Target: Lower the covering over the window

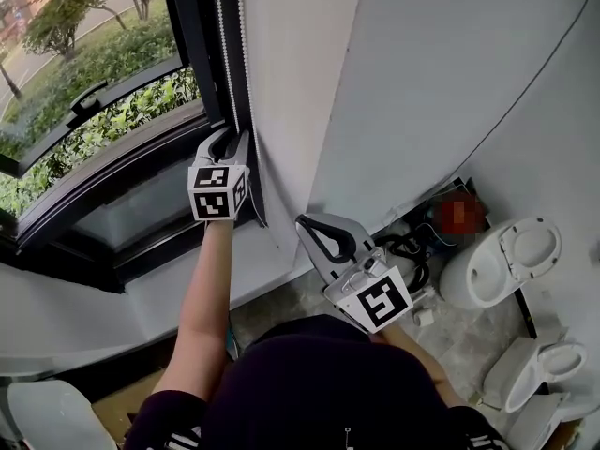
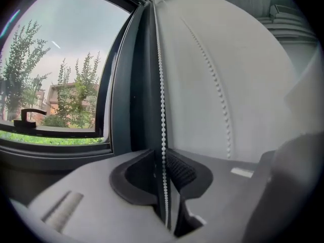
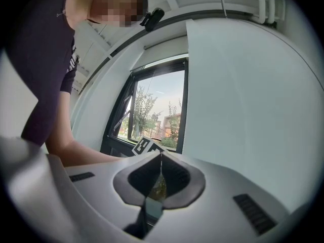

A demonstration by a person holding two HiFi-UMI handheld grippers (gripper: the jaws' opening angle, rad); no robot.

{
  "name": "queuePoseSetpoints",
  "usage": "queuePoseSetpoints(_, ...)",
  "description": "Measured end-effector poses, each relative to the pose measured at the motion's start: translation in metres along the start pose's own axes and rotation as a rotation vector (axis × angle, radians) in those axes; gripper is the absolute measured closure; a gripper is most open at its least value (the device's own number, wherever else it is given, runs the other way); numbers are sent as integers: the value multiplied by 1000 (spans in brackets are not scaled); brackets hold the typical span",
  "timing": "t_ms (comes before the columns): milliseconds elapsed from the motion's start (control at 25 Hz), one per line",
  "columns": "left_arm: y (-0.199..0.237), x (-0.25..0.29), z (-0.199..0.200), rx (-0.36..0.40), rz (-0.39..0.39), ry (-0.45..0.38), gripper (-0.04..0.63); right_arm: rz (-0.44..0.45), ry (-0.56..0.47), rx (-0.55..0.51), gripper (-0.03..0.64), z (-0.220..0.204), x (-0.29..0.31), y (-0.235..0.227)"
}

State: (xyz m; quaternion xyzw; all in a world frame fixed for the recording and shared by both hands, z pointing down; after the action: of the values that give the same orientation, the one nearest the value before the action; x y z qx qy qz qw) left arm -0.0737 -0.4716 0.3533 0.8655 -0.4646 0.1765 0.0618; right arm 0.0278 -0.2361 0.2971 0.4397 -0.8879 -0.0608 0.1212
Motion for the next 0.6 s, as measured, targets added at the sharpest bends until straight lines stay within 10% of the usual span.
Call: queuePoseSetpoints(600,-123,-154,-117,-78,-295,17,578,196,-90,117,603,7,-2,15)
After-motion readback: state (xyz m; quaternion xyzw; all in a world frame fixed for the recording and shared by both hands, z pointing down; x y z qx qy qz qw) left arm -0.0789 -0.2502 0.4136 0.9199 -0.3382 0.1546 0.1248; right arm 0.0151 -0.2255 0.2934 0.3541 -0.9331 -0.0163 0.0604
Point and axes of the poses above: the fingertips, and each gripper's own axes: x forward along the fingers, y to its left, z out of its top, the point moved 4 cm from there along -x, backward along the fingers, and after that the axes turned 15 degrees about y, right-handed, at the moved point
